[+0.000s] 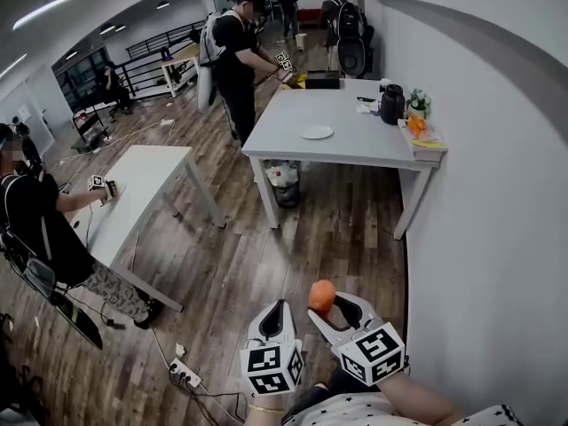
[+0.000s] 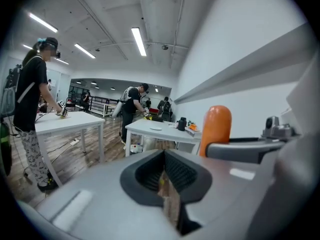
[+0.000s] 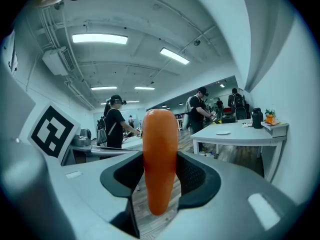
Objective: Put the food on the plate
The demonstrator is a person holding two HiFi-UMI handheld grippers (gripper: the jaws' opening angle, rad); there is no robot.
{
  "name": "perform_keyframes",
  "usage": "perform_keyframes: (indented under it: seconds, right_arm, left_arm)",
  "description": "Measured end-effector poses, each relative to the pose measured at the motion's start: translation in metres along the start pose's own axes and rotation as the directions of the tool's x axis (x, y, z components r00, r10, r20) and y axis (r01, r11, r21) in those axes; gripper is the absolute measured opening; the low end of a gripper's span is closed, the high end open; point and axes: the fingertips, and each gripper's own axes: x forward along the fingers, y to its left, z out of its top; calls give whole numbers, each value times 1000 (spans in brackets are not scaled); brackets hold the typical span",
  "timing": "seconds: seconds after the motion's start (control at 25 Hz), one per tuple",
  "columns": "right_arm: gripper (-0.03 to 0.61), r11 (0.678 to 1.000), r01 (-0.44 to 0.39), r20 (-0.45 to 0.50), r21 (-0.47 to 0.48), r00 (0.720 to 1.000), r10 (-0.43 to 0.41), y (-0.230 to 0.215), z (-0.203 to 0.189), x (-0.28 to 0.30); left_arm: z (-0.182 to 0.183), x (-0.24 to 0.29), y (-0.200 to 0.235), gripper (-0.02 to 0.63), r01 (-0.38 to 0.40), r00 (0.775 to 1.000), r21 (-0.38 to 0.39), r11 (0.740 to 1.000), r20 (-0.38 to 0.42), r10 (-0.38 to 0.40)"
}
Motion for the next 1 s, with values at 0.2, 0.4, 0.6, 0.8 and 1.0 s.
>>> perform_keyframes:
  seconds: [0.2,0.4,0.6,0.8,1.0]
  right_arm:
    - [202,1000,7,-10,-1,1000,-7,-25,5,20]
    - [202,999,30,1,-9,1000,-30,-79,17,56]
    - [202,998,38,24,-48,999,-37,-150,46,106]
    - [202,998,40,25,-47,999,-39,-219,73,147]
    - [202,997,63,30,-39,998,-62,-278,91,184]
  left_arm:
    - [1,36,4,8,8,1000,-10,1000,-23,-9]
    - [16,101,0,8,32,999,9,999,-22,-32]
    - [50,184,0,8,40,999,44,998,-4,-40]
    - [86,264,-6,8,42,999,38,998,2,-42]
    - [107,337,-10,8,51,999,45,998,0,-51]
